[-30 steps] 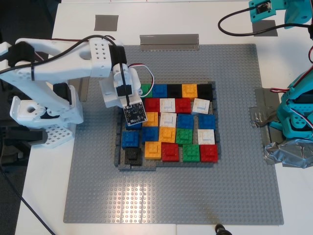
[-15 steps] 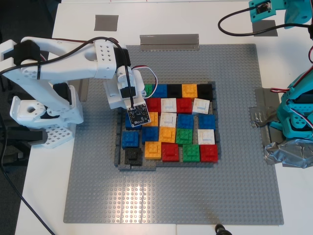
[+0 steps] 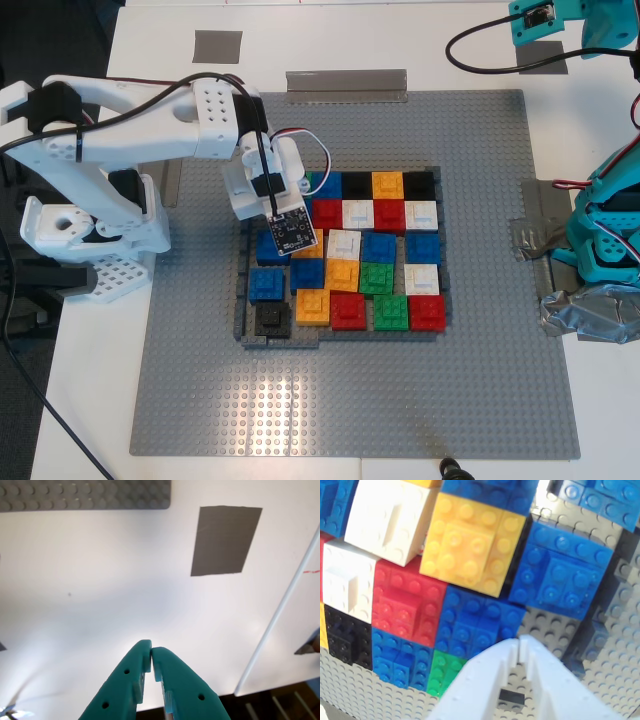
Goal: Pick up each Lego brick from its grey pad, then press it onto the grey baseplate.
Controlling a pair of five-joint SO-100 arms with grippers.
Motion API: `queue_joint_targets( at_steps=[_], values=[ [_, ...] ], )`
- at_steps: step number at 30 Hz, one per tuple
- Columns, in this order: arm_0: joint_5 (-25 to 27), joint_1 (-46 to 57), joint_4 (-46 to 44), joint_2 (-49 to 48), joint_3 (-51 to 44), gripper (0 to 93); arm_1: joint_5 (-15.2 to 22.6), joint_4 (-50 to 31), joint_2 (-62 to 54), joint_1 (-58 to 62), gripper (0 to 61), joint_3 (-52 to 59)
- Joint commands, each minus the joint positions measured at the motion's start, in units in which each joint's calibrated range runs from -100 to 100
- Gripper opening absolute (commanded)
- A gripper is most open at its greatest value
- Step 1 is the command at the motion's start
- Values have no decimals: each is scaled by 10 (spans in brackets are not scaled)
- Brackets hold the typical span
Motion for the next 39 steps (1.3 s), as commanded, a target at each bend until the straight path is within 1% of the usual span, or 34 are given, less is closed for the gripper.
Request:
queue_joint_targets(
  at_steps=[1,5,16,22,27,33,39],
  values=[
    [-1,-1,4,-26,-31,0,-1,-16,-11,9,2,-48],
    [-1,-1,4,-26,-31,0,1,-3,-18,11,2,-51],
    [-1,-1,4,-26,-31,0,9,94,-52,5,2,-100],
    [-1,-1,4,-26,-28,0,20,175,-64,5,2,-120],
    [-1,-2,4,-26,-27,0,25,223,-79,19,2,-98],
    [-2,-6,4,-26,-27,0,38,238,-121,47,2,-48],
    [-2,-6,4,-26,-27,0,56,206,-152,96,2,5]
  ],
)
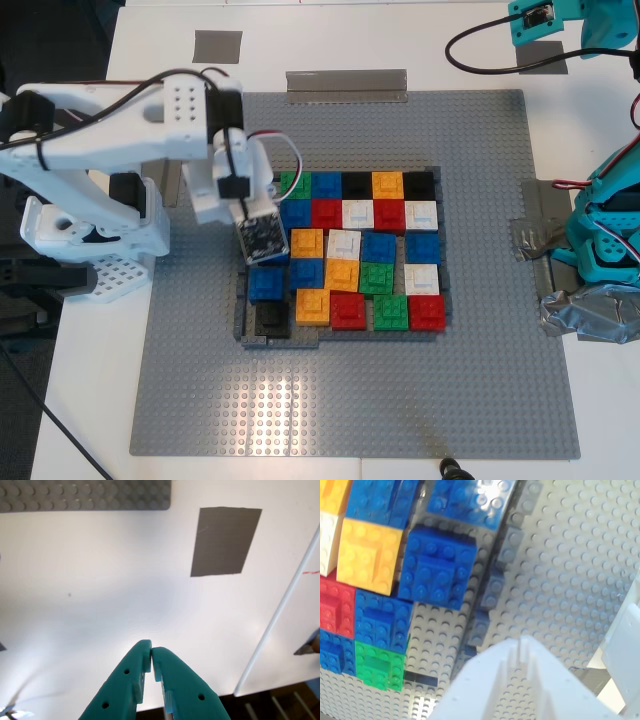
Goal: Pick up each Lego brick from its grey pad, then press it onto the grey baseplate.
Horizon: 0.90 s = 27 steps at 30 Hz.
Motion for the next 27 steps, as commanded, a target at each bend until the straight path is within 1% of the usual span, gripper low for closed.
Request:
queue_joint_targets(
  at_steps=[1,7,13,27],
  values=[
    [-2,-5,4,-26,-27,0,11,-28,-35,29,2,19],
    [-2,-5,4,-26,-28,0,11,-98,-25,32,2,63],
    [-2,-5,4,-26,-29,0,8,-143,-20,26,2,87],
    [-2,-4,4,-26,-29,0,10,-173,14,47,2,88]
  ],
)
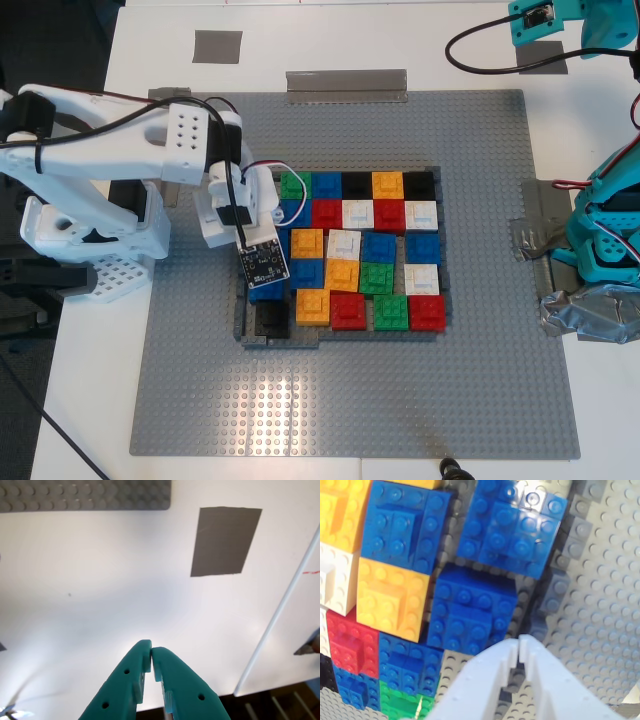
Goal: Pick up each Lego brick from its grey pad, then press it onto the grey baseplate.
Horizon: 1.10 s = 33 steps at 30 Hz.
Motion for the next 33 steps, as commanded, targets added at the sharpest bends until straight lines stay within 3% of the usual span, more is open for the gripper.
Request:
queue_joint_targets(
  at_steps=[1,27,33],
  values=[
    [-2,-4,4,-26,-29,0,0,-13,5,10,2,-13],
    [-2,-4,4,-26,-28,0,-19,-169,49,13,2,-67],
    [-2,-4,4,-26,-28,0,-25,-142,56,6,2,-100]
  ],
)
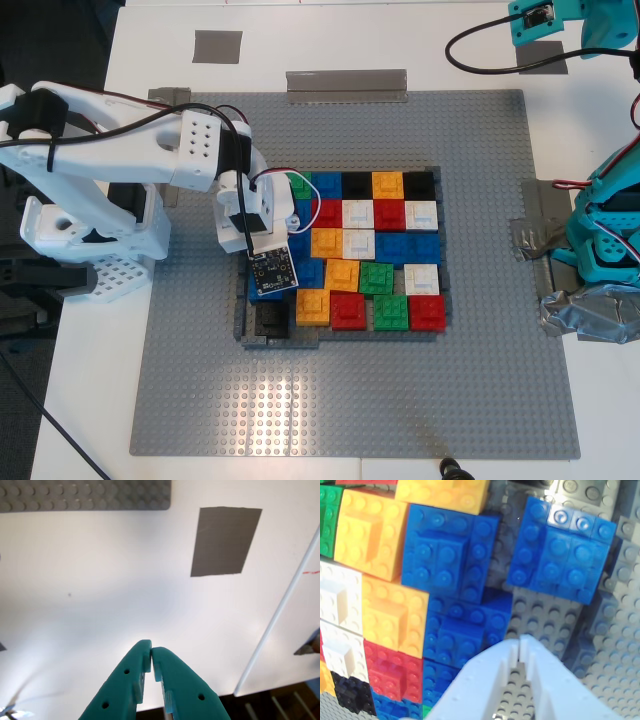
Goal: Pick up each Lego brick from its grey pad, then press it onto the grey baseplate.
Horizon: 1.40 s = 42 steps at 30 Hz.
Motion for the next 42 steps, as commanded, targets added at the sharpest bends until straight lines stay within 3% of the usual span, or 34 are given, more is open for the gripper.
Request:
queue_joint_targets(
  at_steps=[1,12,19,24,28,35,42],
  values=[
    [-2,-4,4,-26,-28,0,-5,-14,-2,-8,2,-97],
    [-2,-4,4,-26,-30,0,-1,113,-46,-32,2,-126],
    [-2,-4,4,-26,-30,0,22,188,-84,-17,2,-121],
    [-2,-4,4,-26,-30,0,60,229,-123,30,2,-118],
    [-2,-4,4,-26,-30,0,100,240,-143,77,2,-101],
    [-2,-4,4,-26,-30,0,124,244,-156,150,2,-73],
    [-2,-5,4,-26,-29,0,149,170,-156,199,2,-1]
  ],
)
